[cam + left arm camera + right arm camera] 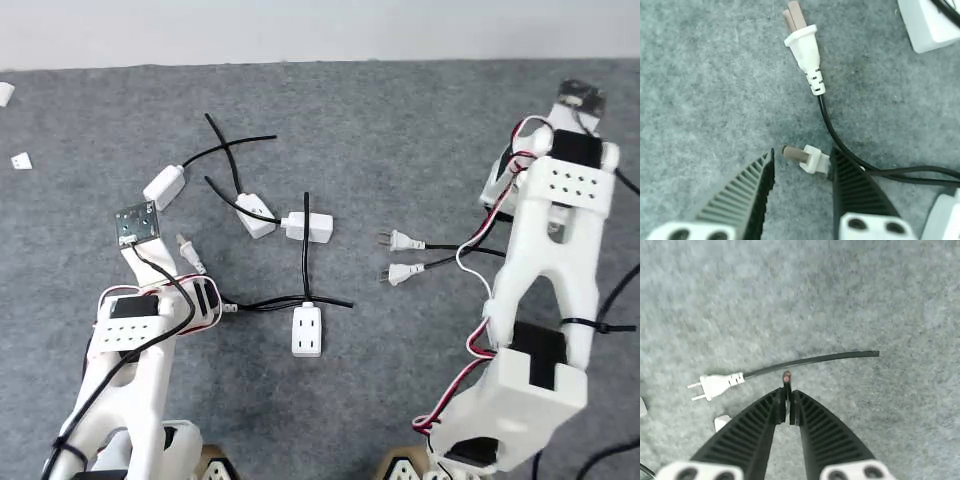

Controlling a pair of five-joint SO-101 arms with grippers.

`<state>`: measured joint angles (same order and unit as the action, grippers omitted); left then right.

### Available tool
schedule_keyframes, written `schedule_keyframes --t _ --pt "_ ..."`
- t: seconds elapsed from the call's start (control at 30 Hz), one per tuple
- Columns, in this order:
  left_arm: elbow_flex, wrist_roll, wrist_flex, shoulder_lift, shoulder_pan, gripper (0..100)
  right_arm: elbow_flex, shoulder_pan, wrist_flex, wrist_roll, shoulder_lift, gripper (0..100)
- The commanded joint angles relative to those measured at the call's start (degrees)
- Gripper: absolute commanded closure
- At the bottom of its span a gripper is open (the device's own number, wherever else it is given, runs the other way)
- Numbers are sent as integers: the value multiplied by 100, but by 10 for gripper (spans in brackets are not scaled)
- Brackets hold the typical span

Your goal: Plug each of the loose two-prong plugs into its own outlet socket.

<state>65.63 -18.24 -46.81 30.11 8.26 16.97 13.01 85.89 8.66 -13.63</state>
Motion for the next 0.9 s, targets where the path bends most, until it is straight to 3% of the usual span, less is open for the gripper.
schedule_keyframes --t 0.0,0.13,0.33,0.53,0.87 --pt "-92 44 -44 88 -53 837 273 57 40 -123 -110 897" --pt "-92 44 -44 88 -53 837 290 119 -171 220 -198 783" --pt "-92 44 -44 88 -53 837 273 75 -171 1749 -92 882" --pt "-92 44 -44 88 -53 837 -448 -532 -382 3051 -312 890" --pt "-84 246 53 88 -53 837 -1670 -1165 -1596 2954 -426 885"
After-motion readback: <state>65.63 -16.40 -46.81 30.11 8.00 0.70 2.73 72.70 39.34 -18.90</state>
